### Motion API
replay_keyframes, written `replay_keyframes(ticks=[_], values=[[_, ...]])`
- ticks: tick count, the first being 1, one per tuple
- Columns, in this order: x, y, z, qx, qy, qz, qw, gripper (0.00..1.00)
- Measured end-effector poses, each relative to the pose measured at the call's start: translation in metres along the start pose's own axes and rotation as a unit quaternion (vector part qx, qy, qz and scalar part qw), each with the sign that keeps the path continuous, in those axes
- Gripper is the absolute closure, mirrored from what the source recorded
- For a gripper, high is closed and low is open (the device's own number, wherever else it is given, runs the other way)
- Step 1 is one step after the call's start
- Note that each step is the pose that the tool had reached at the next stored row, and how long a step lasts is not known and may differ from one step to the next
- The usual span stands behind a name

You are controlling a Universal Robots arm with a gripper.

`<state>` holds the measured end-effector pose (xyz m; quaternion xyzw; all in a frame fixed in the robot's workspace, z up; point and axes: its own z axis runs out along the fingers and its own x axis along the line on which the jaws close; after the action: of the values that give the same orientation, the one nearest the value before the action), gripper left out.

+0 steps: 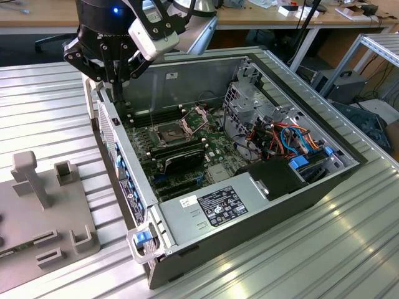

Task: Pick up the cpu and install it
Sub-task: 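Reach for the cpu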

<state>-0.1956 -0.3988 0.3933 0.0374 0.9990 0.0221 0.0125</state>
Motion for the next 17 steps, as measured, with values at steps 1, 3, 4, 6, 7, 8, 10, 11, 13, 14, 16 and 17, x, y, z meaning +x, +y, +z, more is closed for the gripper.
replay_keyframes(ticks=[1, 3, 4, 6, 7, 8, 10, 11, 13, 14, 16, 17], values=[[0.0003, 0.0000, 0.0000, 0.0000, 0.0000, 0.000, 1.00000, 0.89], [0.0007, -0.0001, 0.0000, 0.0000, 0.0000, 0.000, 1.00000, 0.89], [0.0009, -0.0001, 0.0000, 0.0000, 0.0000, 0.000, 1.00000, 0.89], [0.0014, -0.0001, 0.0000, 0.0000, 0.0000, 0.000, 1.00000, 0.89], [0.0015, -0.0001, 0.0000, 0.0000, 0.0000, 0.000, 1.00000, 0.89], [0.0017, -0.0001, -0.0001, 0.0000, 0.0000, 0.000, 1.00000, 0.89], [0.0020, -0.0002, 0.0000, 0.0000, 0.0000, 0.000, 1.00000, 0.89], [0.0021, -0.0002, 0.0000, 0.0000, 0.0000, 0.000, 1.00000, 0.89], [0.0026, -0.0002, 0.0000, 0.0000, 0.0000, 0.000, 1.00000, 0.89], [0.0028, -0.0002, -0.0001, 0.0000, 0.0000, 0.000, 1.00000, 0.89], [0.0032, -0.0002, -0.0001, 0.0000, 0.0000, 0.000, 1.00000, 0.89], [0.0034, -0.0003, -0.0001, 0.0000, 0.0000, 0.000, 1.00000, 0.89]])
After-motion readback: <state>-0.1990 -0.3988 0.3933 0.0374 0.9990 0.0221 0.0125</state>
